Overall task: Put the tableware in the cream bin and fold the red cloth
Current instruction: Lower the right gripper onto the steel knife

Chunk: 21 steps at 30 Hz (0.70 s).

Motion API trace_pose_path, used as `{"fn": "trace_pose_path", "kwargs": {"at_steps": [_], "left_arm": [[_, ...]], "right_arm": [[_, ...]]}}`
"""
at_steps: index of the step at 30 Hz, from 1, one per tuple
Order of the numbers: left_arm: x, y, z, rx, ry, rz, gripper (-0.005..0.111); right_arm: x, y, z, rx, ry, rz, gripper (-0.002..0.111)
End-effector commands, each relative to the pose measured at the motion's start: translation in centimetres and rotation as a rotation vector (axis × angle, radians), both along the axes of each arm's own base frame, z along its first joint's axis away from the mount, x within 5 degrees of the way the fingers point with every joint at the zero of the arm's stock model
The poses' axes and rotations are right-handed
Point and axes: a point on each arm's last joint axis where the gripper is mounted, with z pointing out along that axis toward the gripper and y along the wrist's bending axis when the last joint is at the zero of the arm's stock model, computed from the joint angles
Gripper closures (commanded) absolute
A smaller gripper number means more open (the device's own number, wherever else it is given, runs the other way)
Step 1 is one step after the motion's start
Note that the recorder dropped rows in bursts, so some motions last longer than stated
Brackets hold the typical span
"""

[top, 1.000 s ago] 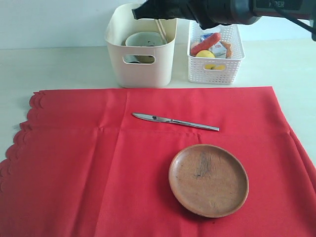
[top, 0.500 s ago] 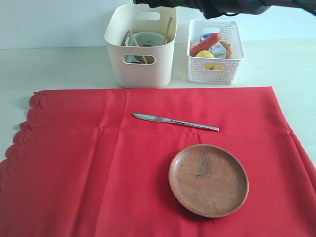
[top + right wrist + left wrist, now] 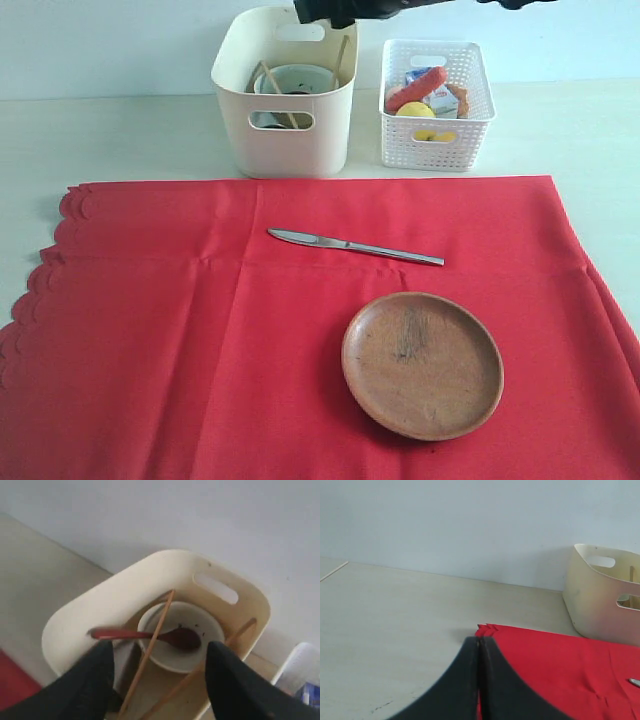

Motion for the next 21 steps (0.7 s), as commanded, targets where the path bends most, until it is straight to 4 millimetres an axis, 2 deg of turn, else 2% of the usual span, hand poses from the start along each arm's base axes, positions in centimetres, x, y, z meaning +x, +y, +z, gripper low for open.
{"fn": "trace_pose_path", "kwargs": {"at_steps": [1,4,6,9,14,18,21], "left_arm": [[0.0,0.0,-0.1,0.002,-0.003,0.001,0.107],[0.0,0.0,-0.1,0.002,-0.003,0.001,0.107],[0.0,0.0,-0.1,0.002,-0.003,0.001,0.107],[0.0,0.0,-0.1,0.002,-0.003,0.001,0.107],[0.0,0.0,-0.1,0.002,-0.003,0.001,0.107],[0.0,0.0,-0.1,0.002,-0.003,0.001,0.107],[0.0,0.0,-0.1,0.002,-0.003,0.001,0.107]], "right_arm": [[-2.2,-3.1,-0.1,-0.101,0.135,0.043,0.054],[-4.3,-4.7,-2.2,-0.332,0.272,0.159,0.054],[-5.0,-4.9,-3.7,-0.361,0.353,0.192,0.054],[-5.6,-4.5,-7.4,-0.325,0.483,0.207,0.054],[-5.1,-3.8,-12.1,-0.34,0.545,0.305,0.054],[-5.0,-3.6,-13.8,-0.347,0.561,0.354,0.054],[-5.1,-3.0,-13.8,-0.377,0.507,0.406,0.054]]}}
